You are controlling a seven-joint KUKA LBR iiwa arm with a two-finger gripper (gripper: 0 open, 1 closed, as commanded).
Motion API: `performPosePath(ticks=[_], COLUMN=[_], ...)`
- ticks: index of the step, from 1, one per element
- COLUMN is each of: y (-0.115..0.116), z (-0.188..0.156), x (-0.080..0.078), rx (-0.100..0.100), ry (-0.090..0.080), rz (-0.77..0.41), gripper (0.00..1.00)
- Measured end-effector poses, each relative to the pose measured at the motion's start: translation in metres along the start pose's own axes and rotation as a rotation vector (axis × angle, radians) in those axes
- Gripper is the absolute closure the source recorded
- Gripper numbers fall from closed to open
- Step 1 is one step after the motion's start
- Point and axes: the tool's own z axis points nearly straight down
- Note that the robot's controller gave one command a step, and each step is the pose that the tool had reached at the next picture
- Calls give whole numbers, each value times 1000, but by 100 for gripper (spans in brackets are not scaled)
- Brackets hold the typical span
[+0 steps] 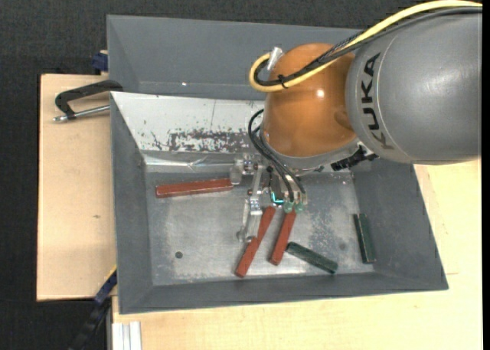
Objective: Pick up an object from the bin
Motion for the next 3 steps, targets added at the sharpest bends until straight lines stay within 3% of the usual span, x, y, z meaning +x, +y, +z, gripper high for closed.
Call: performPosePath(ticks=[1, 2, 3], y=[-20, -44, -48], z=[51, 90, 96], x=[12, 2, 0], rx=[-1, 1, 1], ry=[-6, 3, 2], rz=[-20, -160, -182], gripper=[0, 0, 0])
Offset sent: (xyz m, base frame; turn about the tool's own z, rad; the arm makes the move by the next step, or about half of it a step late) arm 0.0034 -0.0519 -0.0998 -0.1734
